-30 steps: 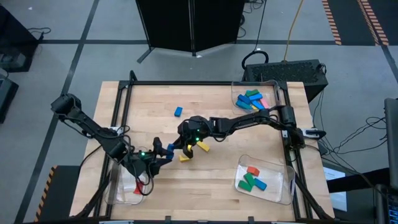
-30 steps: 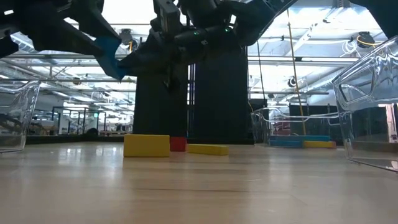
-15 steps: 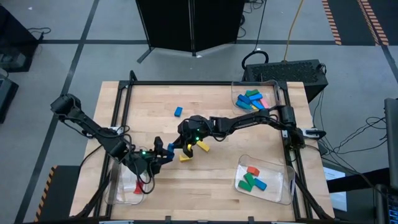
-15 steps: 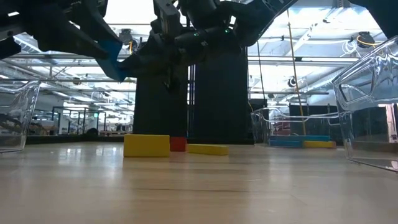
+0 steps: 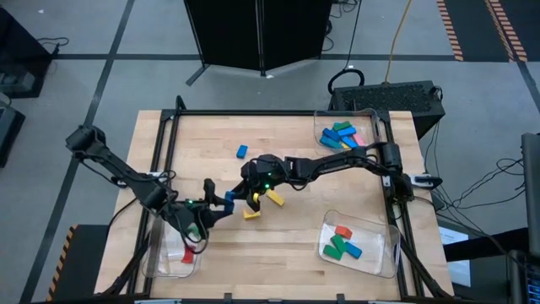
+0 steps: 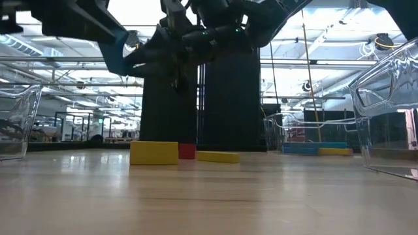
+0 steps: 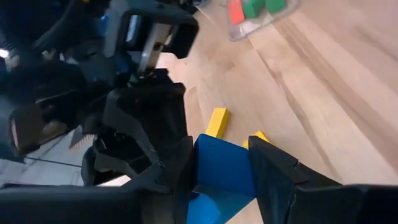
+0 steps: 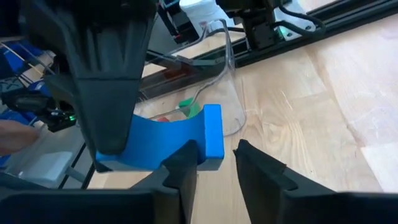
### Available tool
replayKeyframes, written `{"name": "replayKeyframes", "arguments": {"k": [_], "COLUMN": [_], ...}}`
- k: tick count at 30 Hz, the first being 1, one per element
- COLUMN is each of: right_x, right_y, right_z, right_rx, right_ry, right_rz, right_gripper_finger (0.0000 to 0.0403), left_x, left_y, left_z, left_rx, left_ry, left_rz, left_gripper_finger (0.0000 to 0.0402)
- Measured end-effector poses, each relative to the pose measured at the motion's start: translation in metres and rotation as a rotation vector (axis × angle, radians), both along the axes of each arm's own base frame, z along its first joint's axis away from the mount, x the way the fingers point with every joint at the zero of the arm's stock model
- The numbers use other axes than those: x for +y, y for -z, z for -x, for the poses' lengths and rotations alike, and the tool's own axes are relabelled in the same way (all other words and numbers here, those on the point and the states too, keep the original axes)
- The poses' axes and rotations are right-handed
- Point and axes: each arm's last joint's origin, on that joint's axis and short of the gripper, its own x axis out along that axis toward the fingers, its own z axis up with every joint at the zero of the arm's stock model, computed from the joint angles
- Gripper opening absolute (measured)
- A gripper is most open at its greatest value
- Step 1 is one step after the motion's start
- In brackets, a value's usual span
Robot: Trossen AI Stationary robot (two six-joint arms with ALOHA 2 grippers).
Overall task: Sort blocks by size
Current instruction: Put the blue arch block into the bottom left transparent bin
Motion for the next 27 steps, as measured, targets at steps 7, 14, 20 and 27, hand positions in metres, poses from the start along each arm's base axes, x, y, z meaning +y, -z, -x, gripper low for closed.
{"name": "replayKeyframes", "arguments": {"k": [7,14,20,27], "right_x": [-0.002,-0.004,-0.001,0.014], "right_y": [0.002,0.0,0.002,0.006], "right_z": [0.008,0.014,0.018,0.023], "right_rx": [0.111,0.172,0.237,0.299], "right_ry": [0.049,0.119,0.154,0.113], "right_rz": [0.062,0.122,0.15,0.188], "right_gripper_finger": [0.0109,0.0107,0.0107,0.0107], "left_x": [0.006,0.011,0.015,0.019], "left_y": [-0.011,-0.017,-0.026,-0.038], "left_z": [0.008,0.014,0.02,0.024], "left_rx": [-0.045,-0.074,-0.112,-0.114], "left_ry": [-0.054,-0.099,-0.121,-0.194], "left_rz": [0.113,0.179,0.253,0.398], "left_gripper_finger": [0.0134,0.0135,0.0135,0.0135]}}
